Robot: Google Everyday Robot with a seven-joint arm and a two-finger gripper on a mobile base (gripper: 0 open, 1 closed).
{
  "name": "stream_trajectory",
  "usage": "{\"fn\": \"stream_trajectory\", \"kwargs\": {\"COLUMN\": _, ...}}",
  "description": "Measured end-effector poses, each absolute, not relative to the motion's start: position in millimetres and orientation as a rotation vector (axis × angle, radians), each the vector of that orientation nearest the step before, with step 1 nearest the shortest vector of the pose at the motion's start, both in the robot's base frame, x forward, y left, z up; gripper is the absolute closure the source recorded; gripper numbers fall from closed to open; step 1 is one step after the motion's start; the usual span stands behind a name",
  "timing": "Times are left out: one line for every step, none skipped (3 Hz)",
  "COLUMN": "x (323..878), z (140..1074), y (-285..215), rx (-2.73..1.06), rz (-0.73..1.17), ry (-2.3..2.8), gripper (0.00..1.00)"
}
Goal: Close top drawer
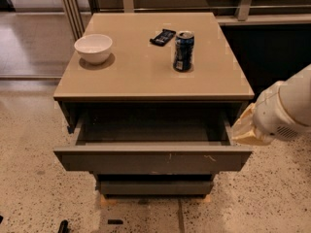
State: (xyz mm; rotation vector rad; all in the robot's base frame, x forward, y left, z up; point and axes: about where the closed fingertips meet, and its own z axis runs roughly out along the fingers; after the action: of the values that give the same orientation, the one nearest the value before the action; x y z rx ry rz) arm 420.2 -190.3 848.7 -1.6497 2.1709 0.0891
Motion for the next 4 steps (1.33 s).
{"fn": "stream_trajectory", "kwargs": {"x": 421.4, "z": 828.1, "y": -186.7, "rx": -1.632, "rz": 0.097, "ry": 2.166, "gripper": 0.96}}
{"fn": "stream_trajectory", "kwargs": {"x": 421.7, "z": 826.5, "y": -187.3, "rx": -1.636, "rz": 0.093, "ry": 2.163, "gripper": 1.0}}
{"fn": "stream_trajectory", "kwargs": {"x": 421.8, "z": 789.3, "y": -193.5, "rx": -1.668, "rz": 0.071, "ry": 2.15, "gripper": 1.0}}
{"fn": "stream_trajectory", "kwargs": {"x": 429.0, "z": 740.4, "y": -194.6, "rx": -1.655, "rz": 0.037, "ry": 2.139, "gripper": 1.0}}
